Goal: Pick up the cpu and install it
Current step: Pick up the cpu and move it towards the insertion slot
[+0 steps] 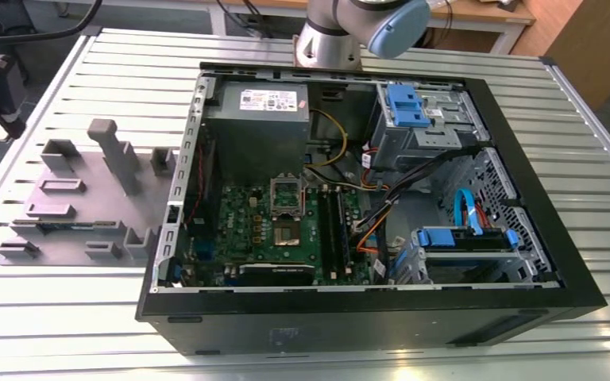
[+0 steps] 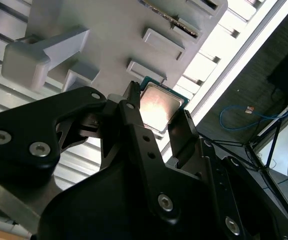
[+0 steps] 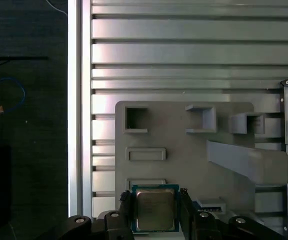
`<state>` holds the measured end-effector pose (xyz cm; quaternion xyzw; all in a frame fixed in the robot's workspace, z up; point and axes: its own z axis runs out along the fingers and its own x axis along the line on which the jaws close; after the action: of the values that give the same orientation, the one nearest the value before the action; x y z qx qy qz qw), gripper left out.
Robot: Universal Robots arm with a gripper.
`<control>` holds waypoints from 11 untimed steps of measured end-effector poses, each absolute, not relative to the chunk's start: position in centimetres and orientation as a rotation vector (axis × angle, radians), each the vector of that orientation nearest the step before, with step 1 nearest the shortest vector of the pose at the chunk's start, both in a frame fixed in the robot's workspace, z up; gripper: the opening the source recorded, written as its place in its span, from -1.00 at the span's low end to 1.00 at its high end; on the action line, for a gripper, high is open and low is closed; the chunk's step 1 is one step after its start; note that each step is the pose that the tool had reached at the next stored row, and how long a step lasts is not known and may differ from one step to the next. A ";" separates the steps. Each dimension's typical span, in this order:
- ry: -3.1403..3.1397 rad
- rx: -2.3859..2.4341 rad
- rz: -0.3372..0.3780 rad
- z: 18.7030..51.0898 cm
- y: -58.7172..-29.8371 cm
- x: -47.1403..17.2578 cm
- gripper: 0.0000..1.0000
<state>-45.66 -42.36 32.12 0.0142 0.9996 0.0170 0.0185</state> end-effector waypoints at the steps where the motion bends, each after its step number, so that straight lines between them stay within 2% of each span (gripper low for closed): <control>1: 3.104 0.044 0.053 32.3 -42.4 -45.7 -0.06; 11: 3.104 0.044 0.053 33.3 -42.3 -45.7 -0.06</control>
<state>-45.66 -42.33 33.31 0.0143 0.9996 0.0170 0.0184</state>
